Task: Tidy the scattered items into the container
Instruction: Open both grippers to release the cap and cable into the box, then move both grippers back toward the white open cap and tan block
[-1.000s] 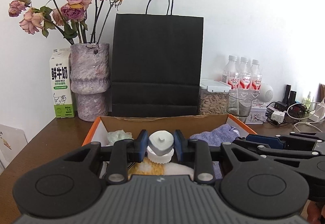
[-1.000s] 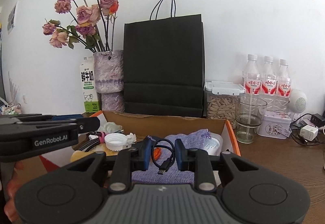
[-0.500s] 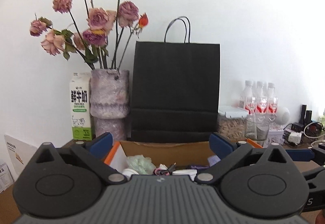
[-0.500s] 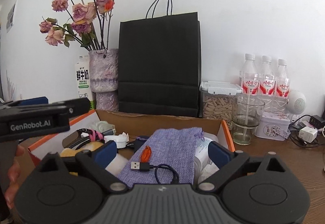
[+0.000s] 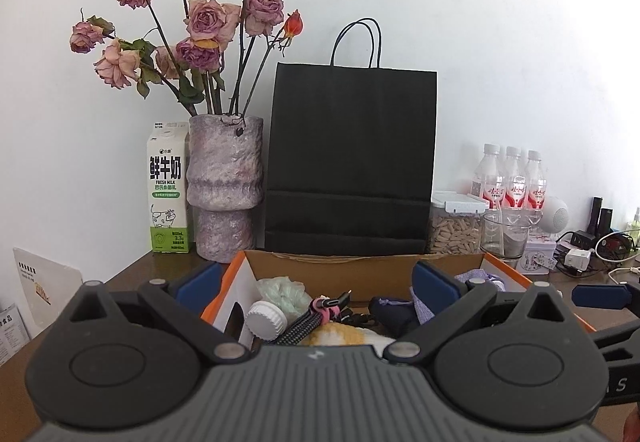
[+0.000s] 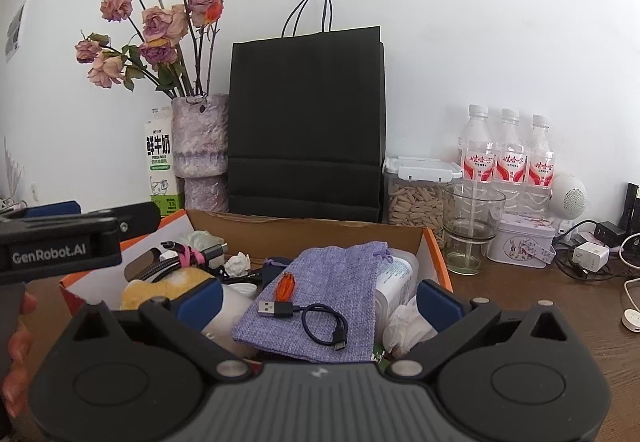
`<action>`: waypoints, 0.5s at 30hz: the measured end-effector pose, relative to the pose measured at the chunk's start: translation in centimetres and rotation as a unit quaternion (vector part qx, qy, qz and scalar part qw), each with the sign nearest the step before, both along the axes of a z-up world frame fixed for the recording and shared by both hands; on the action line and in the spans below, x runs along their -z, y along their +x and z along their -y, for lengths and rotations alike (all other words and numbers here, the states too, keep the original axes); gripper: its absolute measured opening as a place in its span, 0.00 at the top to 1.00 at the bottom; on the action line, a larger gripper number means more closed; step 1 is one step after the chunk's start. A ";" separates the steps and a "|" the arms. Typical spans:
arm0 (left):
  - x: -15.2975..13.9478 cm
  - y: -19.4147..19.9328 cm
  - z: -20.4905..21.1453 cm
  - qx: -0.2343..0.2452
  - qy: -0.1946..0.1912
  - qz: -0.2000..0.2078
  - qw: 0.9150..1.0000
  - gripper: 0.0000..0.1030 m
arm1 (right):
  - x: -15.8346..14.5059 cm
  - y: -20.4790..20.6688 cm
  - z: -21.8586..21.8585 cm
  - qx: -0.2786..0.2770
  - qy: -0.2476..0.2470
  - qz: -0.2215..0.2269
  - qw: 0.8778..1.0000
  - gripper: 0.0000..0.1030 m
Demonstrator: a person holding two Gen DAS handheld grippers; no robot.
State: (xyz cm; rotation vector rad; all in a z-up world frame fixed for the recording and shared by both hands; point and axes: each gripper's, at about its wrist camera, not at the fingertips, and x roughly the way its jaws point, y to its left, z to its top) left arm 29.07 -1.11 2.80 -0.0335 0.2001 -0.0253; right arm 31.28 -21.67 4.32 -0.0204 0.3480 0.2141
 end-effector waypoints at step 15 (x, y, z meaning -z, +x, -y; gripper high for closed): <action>0.3 -3.6 -0.9 -0.017 0.004 0.009 1.000 0.00 | 0.8 -3.7 0.2 0.018 0.002 -0.003 1.000 0.00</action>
